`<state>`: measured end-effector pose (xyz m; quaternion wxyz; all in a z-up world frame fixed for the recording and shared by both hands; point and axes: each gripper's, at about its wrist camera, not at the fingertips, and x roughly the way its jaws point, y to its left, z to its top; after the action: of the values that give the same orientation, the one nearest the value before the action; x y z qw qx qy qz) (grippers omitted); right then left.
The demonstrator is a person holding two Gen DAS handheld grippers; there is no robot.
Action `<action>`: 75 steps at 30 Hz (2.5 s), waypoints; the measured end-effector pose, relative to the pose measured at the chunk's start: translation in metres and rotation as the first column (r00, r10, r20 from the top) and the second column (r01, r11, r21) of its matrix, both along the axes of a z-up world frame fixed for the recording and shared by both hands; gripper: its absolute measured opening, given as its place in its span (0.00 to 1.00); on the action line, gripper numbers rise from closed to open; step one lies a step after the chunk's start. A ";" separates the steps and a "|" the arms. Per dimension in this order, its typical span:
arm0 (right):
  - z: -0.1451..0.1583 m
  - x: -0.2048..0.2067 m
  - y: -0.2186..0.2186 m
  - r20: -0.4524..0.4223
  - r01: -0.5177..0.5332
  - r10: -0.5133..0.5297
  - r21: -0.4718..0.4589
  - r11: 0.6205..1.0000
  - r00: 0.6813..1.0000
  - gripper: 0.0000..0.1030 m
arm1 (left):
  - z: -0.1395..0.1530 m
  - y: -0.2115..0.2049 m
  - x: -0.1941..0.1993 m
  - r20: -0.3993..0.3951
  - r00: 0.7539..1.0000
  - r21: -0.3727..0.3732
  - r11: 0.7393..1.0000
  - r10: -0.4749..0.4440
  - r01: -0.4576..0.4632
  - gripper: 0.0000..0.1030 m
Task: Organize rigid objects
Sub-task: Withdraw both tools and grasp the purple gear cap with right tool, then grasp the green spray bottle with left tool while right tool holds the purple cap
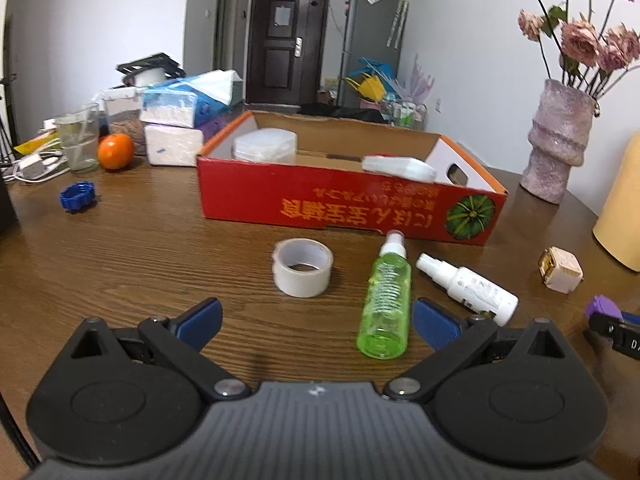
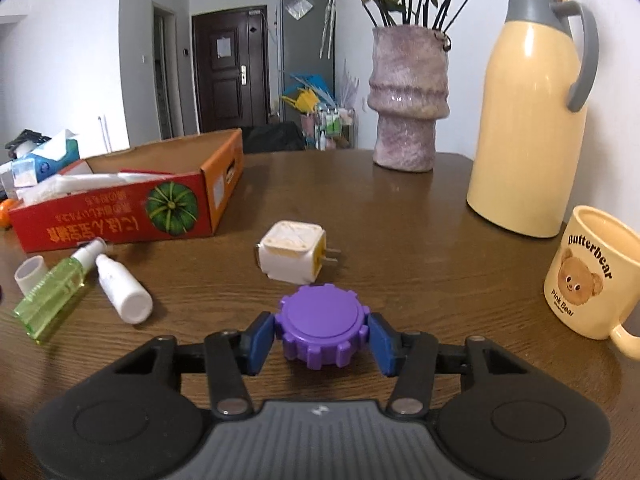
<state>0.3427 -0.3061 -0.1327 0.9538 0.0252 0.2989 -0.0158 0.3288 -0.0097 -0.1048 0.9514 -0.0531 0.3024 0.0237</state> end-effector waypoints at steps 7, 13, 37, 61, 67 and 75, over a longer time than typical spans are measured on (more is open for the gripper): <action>0.006 -0.004 0.000 0.040 0.011 -0.011 0.015 1.000 0.999 0.49 | -0.007 -0.016 0.020 -0.042 0.999 -0.009 1.000 -0.022 0.022 1.00; 0.008 -0.005 0.001 0.057 0.019 -0.021 0.027 0.999 0.998 0.49 | -0.013 -0.022 0.037 -0.072 0.997 -0.033 0.999 -0.014 0.011 1.00; 0.008 -0.007 0.012 0.062 0.014 -0.015 0.023 1.000 0.998 0.49 | -0.025 -0.045 0.063 -0.111 0.991 0.055 0.995 -0.080 0.087 0.31; 0.010 -0.013 0.023 0.082 -0.001 -0.002 0.031 1.000 0.997 0.49 | -0.011 -0.034 0.049 -0.059 0.995 0.018 0.997 -0.076 0.077 0.31; 0.013 -0.016 0.032 0.092 -0.017 0.014 0.039 0.999 0.996 0.49 | -0.003 -0.032 0.040 -0.029 0.997 0.011 0.997 -0.076 0.077 0.31; 0.016 -0.020 0.049 0.110 -0.040 0.033 0.054 0.998 0.993 0.49 | 0.011 -0.024 0.025 0.021 0.997 -0.019 0.997 -0.075 0.075 0.31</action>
<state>0.3228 -0.2573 -0.1171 0.9678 0.0471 0.2469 0.0114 0.3538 -0.0339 -0.0934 0.9541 -0.0512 0.2945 -0.0155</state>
